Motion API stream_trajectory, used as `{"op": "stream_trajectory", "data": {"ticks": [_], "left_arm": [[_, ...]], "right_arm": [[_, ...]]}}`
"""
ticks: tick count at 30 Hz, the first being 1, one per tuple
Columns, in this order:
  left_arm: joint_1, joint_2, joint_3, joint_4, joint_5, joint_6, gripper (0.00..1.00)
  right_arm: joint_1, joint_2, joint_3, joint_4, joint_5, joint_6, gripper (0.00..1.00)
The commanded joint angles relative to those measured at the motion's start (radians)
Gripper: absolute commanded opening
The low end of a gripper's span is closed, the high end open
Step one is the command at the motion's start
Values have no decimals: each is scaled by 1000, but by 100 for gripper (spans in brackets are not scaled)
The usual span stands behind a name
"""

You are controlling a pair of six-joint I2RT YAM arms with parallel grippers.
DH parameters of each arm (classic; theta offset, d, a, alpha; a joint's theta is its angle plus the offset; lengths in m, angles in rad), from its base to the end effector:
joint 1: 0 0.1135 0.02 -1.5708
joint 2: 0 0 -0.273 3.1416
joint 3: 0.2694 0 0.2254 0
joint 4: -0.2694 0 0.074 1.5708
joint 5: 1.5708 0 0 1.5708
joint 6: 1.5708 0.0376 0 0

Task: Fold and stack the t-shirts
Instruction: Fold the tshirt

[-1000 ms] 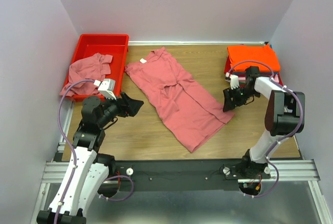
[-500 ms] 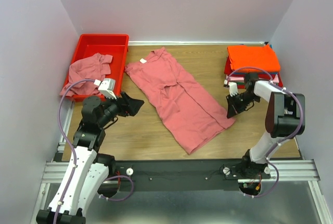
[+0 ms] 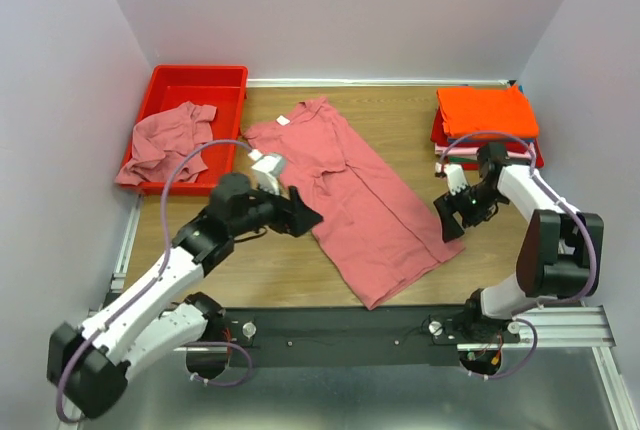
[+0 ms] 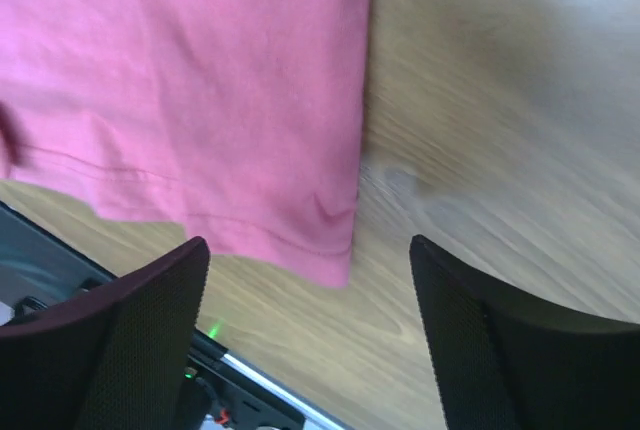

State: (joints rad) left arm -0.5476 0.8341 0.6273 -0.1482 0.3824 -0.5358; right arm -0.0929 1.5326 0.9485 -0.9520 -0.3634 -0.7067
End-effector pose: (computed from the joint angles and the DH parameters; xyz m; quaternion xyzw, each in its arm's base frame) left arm 0.1324 -0.0972 0.2920 0.1133 0.8052 -0.4228 0.4000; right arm 0.2279 -0.0078 0.2075 -0.3001 0.9365 0.1598 0.0860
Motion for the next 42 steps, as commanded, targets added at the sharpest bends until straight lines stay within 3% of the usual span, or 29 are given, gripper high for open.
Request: {"op": "stream_trajectory", "data": {"ticks": [1, 7, 11, 14, 28, 38, 42], "left_arm": [[-228, 90, 90, -25, -147, 54, 83], [-599, 264, 155, -116, -373, 62, 75], [-791, 420, 198, -122, -539, 71, 71], [-869, 542, 248, -117, -638, 97, 70], [-954, 945, 509, -211, -741, 158, 68], [-954, 1030, 551, -263, -813, 148, 62], [-954, 1047, 551, -260, -807, 151, 55]], "right_arm": [[-16, -83, 94, -31, -54, -30, 97], [-48, -138, 92, 91, -253, -27, 100], [-91, -105, 69, 140, -411, -27, 100], [-119, -80, 61, 147, -486, -16, 100], [-142, -71, 39, 148, -497, -17, 100], [-142, -69, 30, 145, -506, -17, 100], [-142, -74, 29, 145, -509, -17, 100]]}}
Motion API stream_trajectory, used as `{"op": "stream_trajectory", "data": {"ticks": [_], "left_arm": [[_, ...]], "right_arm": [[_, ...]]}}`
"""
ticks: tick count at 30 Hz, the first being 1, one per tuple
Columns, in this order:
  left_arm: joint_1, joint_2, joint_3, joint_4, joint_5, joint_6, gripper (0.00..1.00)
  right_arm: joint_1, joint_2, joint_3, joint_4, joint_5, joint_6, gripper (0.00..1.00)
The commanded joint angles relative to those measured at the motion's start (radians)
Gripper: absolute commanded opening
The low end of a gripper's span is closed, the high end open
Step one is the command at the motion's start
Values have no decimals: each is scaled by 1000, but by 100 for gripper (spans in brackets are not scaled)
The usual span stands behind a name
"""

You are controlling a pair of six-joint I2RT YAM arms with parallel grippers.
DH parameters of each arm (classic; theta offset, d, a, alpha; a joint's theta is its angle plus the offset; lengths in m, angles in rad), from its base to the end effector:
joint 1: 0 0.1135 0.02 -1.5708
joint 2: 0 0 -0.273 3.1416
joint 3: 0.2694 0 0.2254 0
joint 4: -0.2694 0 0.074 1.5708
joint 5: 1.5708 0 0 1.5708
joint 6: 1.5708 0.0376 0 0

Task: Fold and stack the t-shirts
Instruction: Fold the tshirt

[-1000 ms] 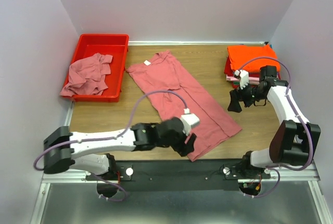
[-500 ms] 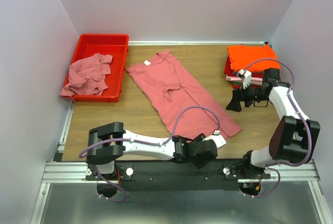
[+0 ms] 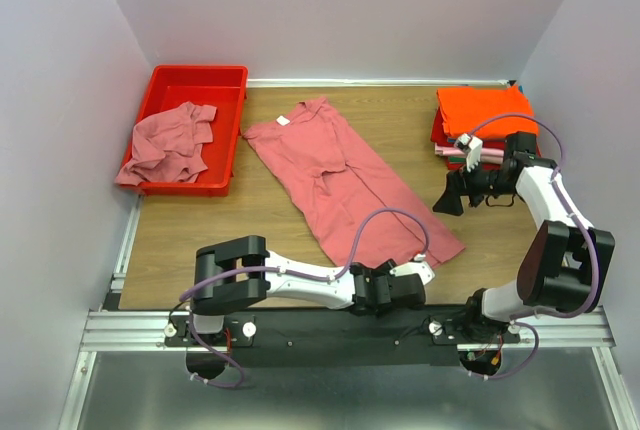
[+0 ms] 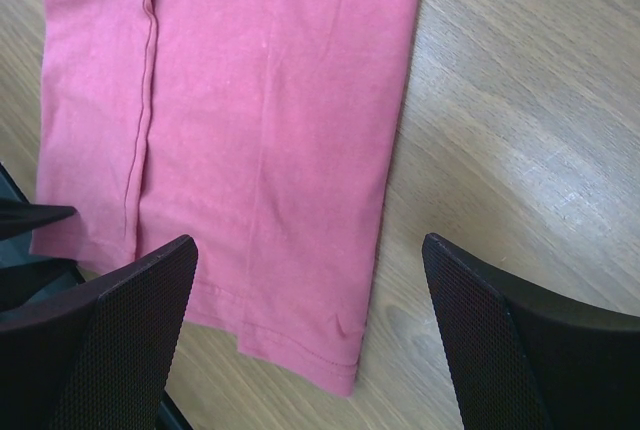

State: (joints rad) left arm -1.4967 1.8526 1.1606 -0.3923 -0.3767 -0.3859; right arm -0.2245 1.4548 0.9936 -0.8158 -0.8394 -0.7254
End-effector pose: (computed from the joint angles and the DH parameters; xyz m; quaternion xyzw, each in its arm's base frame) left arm 0.0399 -0.3504 0.1870 0.4644 0.8339 -0.0843 0.2862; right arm 0.2386 -0.0258 0.2468 -0.2817 0.8604 0.2974 0.3032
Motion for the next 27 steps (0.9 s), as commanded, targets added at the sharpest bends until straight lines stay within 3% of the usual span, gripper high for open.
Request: {"op": "stream_trajectory", "data": {"ticks": [1, 6, 11, 15, 17, 22, 27], "left_arm": [[-5, 34, 17, -13, -42, 2, 52], [-5, 42, 7, 3, -18, 7, 45], [-5, 23, -18, 21, 7, 15, 27], [-4, -15, -50, 67, 31, 28, 14], [-2, -42, -74, 87, 45, 31, 0], [10, -98, -130, 153, 90, 28, 0], [23, -133, -154, 185, 107, 22, 0]], "right_arm": [[-10, 4, -18, 9, -35, 1, 100], [-10, -10, -23, 6, -30, -9, 100], [-10, -50, -16, -110, 8, -173, 99], [-10, -50, -35, -429, 129, -727, 95], [-12, -69, -76, -447, 189, -903, 92], [-9, -79, -161, -460, 249, -1129, 92], [56, -79, -208, -399, 261, -1134, 89]]}}
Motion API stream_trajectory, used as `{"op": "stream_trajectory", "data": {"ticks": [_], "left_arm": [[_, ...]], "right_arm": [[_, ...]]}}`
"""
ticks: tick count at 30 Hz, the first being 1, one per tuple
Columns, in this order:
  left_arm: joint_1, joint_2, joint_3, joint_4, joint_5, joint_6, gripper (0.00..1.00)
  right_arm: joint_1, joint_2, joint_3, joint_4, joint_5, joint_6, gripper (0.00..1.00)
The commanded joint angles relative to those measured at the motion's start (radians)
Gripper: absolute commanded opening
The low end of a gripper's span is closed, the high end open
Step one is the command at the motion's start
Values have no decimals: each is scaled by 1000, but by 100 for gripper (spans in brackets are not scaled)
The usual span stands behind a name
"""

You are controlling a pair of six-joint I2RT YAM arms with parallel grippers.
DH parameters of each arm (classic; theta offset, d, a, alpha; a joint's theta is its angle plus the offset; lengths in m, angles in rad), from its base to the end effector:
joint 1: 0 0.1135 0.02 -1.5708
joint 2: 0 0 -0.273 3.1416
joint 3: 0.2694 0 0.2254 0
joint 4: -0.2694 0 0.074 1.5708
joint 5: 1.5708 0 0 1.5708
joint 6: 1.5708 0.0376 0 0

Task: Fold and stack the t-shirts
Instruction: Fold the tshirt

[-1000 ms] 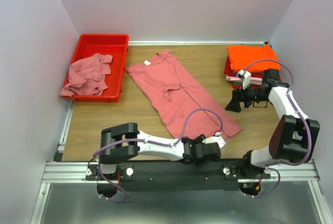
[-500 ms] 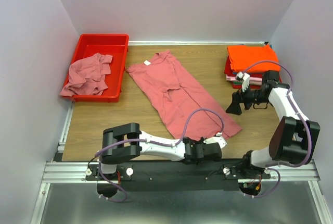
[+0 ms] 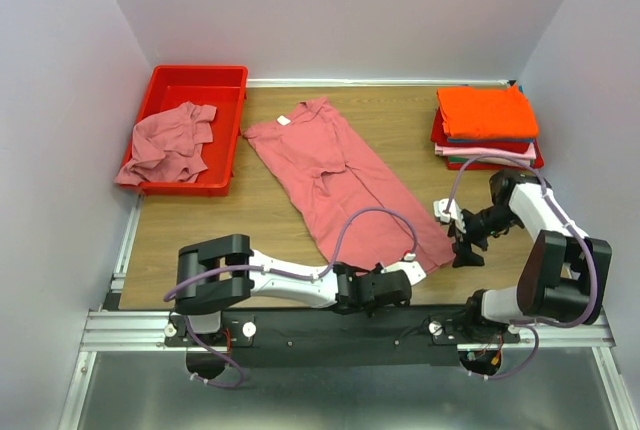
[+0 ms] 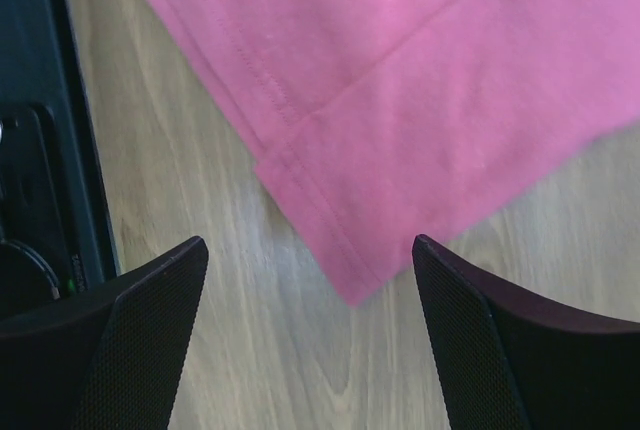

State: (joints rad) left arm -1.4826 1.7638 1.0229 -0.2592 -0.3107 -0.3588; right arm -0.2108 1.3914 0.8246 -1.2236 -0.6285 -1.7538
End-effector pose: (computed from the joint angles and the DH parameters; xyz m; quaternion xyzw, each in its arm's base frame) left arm 0.0407 -0.3302 0.1866 0.4682 0.8254 -0.1315 0.2865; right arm 0.1650 -0.0127 0.2142 -0.6348 0.7013 0.2572 0.1977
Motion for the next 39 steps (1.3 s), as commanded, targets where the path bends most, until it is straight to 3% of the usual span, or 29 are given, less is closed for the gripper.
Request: {"op": "stream_trajectory", "data": {"ticks": [1, 4, 13, 17, 21, 25, 29, 39], "left_arm": [[11, -50, -18, 61, 47, -3, 0], [18, -55, -18, 66, 51, 0, 0], [30, -70, -44, 101, 73, -2, 0], [41, -90, -75, 132, 82, -2, 0], [77, -133, -138, 215, 136, -5, 0], [136, -214, -199, 302, 215, -8, 0], [225, -306, -256, 353, 297, -5, 0], [513, -467, -316, 362, 401, 31, 0]], "right_arm": [[65, -31, -59, 79, 67, -84, 88], [128, -43, -119, 182, 121, -41, 84], [175, -9, -217, 363, 214, 2, 56], [183, -15, -252, 423, 230, 20, 23], [183, -31, -260, 432, 224, 48, 0], [185, -63, -194, 314, 155, 56, 0], [235, -48, -27, 167, 44, 89, 0], [462, 280, 493, 276, -4, 609, 0]]}}
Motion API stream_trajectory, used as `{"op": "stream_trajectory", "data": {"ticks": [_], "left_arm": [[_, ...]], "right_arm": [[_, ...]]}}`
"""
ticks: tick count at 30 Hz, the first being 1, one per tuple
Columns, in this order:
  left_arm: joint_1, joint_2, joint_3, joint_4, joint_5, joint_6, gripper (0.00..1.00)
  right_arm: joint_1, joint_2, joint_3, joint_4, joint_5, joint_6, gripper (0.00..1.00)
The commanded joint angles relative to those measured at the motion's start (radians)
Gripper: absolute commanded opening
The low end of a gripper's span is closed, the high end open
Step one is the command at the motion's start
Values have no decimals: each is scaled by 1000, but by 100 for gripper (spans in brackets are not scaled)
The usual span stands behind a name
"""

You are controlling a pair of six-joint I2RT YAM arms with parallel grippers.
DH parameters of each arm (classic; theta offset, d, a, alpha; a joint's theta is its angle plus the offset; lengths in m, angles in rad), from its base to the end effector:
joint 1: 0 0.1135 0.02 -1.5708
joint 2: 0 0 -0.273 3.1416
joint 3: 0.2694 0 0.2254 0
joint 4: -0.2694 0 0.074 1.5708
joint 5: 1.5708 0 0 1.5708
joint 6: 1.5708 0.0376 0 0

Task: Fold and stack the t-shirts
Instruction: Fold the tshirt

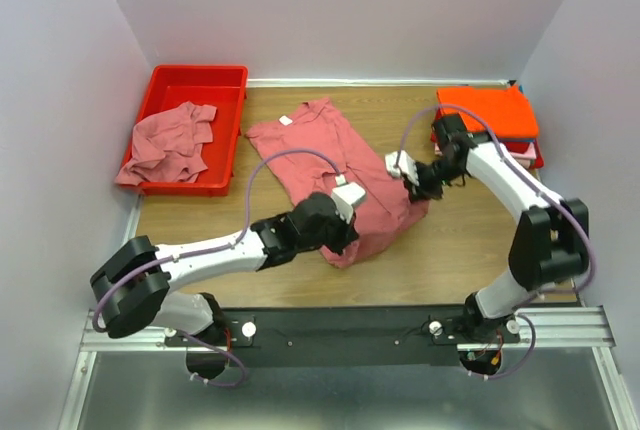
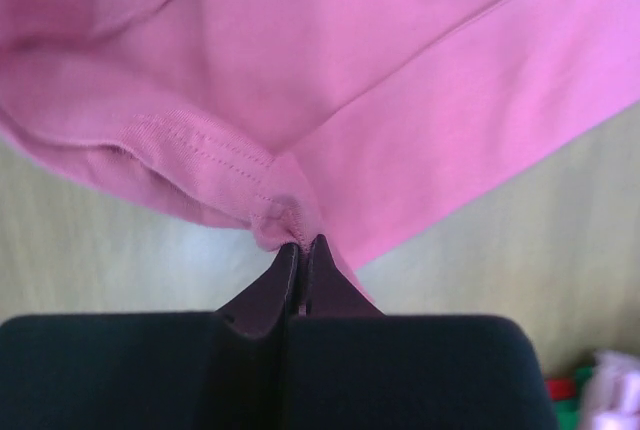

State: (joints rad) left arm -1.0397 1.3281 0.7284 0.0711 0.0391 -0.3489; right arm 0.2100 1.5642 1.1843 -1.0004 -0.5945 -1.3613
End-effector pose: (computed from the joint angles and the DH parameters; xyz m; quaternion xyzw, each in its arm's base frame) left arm 0.1324 -0.2283 0.2491 0.3027 0.8126 -0.3315 0.3717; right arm 0.2520 0.0752 0.2584 -0.6929 0.6532 0.1951 0.2350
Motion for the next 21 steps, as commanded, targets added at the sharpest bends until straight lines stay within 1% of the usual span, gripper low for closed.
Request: {"op": "stream_trajectory", "data": {"ticks": [1, 4, 5, 6, 7, 8, 10, 11, 16, 19, 21], "left_arm": [[125, -36, -23, 30, 54, 19, 0], [208, -30, -21, 30, 68, 10, 0], [260, -27, -21, 32, 70, 2, 0], [286, -21, -21, 33, 73, -2, 0], [309, -6, -15, 35, 80, -5, 0], [355, 2, -14, 36, 82, -9, 0], [395, 29, -7, 47, 88, -13, 0], [435, 40, 2, 52, 88, -15, 0], [516, 132, 34, 82, 137, -2, 0], [538, 193, 87, 64, 153, 16, 0], [544, 212, 97, 62, 157, 22, 0]], "right_arm": [[52, 191, 231, 58, -27, 243, 0], [80, 310, 366, 62, -15, 316, 0], [88, 388, 447, 62, -11, 352, 0], [92, 423, 493, 63, -7, 370, 0], [94, 457, 535, 63, 1, 389, 0], [100, 529, 616, 65, 5, 425, 0], [103, 591, 687, 68, 21, 462, 1], [106, 643, 759, 69, 22, 497, 0], [114, 749, 883, 74, 22, 554, 0], [127, 780, 917, 82, 33, 580, 0], [129, 786, 922, 91, 39, 590, 0]]}}
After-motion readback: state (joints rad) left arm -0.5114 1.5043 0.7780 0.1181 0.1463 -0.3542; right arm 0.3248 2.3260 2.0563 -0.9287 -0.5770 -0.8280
